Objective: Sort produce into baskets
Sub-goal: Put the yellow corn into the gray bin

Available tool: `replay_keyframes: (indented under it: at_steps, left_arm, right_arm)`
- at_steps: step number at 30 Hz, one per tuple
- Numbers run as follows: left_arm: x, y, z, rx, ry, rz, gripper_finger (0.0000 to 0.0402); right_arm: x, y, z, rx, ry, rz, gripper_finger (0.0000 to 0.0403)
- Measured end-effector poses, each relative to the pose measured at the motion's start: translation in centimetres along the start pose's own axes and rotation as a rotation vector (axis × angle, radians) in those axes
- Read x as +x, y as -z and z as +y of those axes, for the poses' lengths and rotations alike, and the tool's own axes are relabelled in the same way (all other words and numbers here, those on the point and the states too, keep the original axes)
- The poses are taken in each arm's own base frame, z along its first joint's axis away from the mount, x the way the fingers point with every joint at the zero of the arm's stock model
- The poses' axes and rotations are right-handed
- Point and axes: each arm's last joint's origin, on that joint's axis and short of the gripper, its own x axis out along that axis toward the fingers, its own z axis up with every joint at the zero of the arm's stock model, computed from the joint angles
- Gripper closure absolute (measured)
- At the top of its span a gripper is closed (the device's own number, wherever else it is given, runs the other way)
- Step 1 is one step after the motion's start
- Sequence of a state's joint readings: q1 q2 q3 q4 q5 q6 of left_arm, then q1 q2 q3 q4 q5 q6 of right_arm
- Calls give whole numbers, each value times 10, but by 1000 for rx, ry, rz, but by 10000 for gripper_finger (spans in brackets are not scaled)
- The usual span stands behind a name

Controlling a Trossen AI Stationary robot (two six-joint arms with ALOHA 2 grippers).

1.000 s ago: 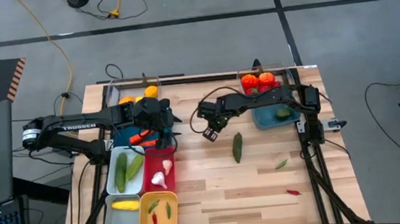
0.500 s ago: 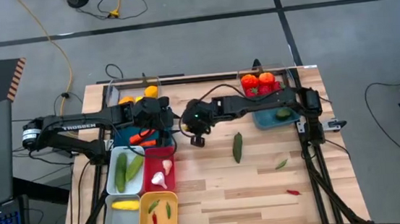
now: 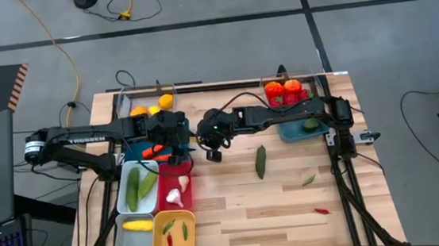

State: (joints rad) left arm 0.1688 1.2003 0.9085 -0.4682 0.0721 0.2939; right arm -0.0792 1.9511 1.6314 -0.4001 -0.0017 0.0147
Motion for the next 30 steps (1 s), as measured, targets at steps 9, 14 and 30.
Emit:
replay_keyframes:
  at_steps: [9, 14, 30]
  left_arm:
    - [0, 0, 0, 2, -8, 0, 235]
    - [0, -1, 1, 8, -13, -5, 291]
    - [0, -1, 2, 9, -60, 7, 372]
  right_arm:
    - [0, -2, 0, 0, 0, -23, 335]
    - [0, -2, 0, 3, 0, -22, 335]
    - [0, -2, 0, 20, 1, -22, 335]
